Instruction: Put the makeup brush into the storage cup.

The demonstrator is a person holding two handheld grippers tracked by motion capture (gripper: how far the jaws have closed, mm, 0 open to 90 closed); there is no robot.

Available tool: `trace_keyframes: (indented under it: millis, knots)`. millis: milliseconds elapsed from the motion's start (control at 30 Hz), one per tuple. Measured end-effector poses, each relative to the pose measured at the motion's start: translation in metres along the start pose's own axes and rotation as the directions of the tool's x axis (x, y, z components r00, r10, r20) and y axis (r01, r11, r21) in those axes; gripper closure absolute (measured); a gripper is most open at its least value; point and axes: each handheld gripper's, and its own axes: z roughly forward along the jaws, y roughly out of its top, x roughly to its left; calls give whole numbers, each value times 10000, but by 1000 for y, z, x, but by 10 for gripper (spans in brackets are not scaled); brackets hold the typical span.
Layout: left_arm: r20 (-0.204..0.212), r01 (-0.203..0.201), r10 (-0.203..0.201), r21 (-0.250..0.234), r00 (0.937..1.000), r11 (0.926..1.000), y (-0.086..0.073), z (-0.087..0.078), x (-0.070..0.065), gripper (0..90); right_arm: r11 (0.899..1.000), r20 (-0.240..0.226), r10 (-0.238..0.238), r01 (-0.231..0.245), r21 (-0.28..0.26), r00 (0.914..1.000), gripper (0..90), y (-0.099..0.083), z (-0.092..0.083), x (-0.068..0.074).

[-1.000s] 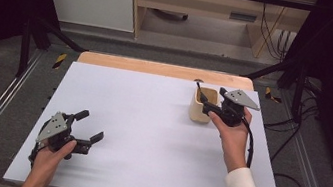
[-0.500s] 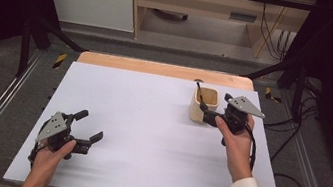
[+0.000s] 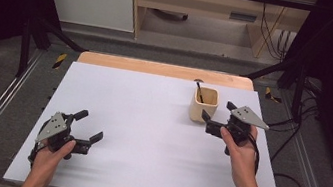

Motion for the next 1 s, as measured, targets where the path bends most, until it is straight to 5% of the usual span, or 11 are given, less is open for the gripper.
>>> trace_keyframes:
  millis: [233, 1000]
  knots:
    - [2, -51, 51, 9, 10000, 10000, 0, 0, 0, 23, 9993, 32, -365, 365, -23, 9993, 65, -10, -11, 0]
    - [42, -137, 137, 17, 9999, 9999, 1, -1, -1, 23, 9990, 263, -435, 438, -94, 9987, 65, -52, -42, -6]
